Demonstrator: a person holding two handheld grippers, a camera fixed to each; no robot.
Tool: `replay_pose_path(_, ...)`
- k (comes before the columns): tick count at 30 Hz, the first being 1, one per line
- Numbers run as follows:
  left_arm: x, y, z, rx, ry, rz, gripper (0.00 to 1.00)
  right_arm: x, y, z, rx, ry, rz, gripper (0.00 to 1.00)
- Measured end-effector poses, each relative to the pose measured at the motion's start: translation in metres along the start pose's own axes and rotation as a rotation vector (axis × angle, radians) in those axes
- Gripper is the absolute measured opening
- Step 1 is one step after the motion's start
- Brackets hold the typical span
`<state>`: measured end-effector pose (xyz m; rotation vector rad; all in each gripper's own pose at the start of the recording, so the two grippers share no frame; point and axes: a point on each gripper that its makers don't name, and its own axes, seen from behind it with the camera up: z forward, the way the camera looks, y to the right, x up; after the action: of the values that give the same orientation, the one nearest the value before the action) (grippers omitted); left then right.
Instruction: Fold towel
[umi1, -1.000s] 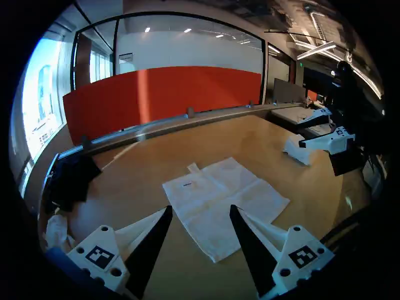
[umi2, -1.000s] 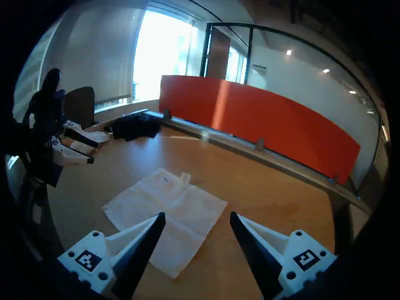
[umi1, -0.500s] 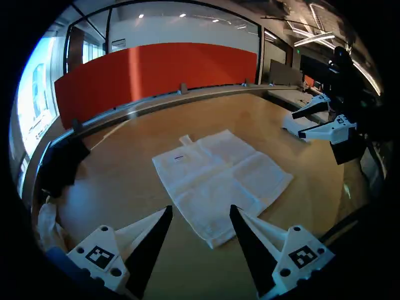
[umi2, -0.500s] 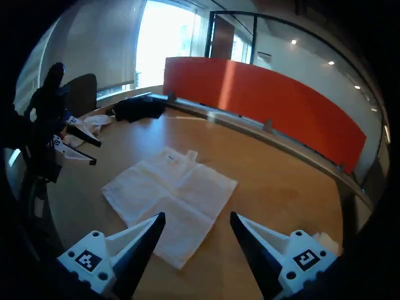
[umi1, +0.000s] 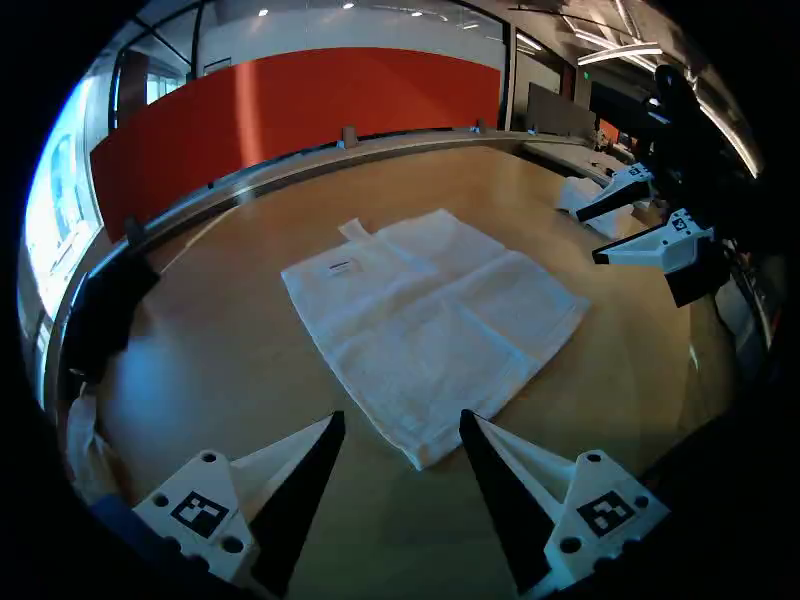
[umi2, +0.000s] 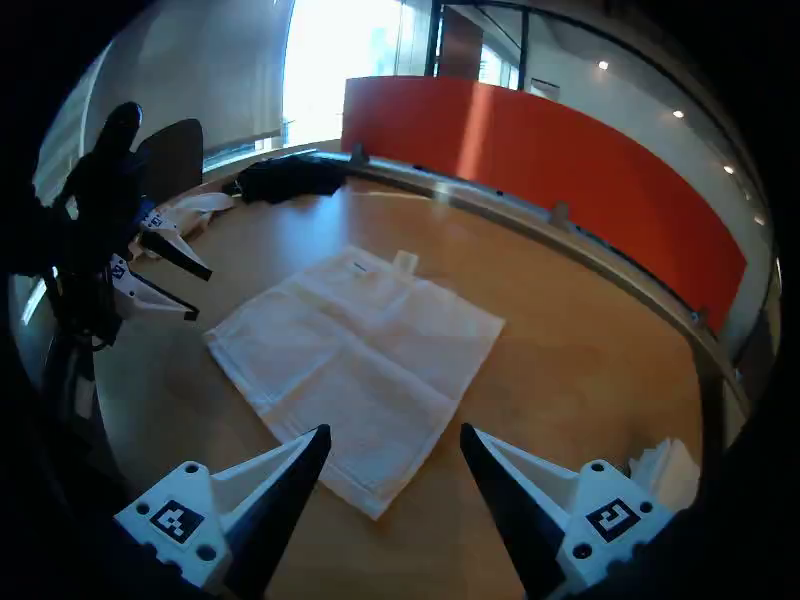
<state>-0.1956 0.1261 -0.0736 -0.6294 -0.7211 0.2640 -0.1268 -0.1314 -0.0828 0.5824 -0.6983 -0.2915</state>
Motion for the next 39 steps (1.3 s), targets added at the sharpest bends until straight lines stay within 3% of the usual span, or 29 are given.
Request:
replay_pose_path(21, -0.037, 0.013, 0.028, -0.031, -0.099, -0.003, 0.84, -0.060, -0.007, 0.022, 0.037, -0.117, -0.007, 0.99)
replay_pose_path(39, -0.048, 0.017, 0.036, -0.025, -0.134, -0.009, 0.85, -0.084, -0.004, 0.032, 0.073, -0.157, 0.010, 0.85)
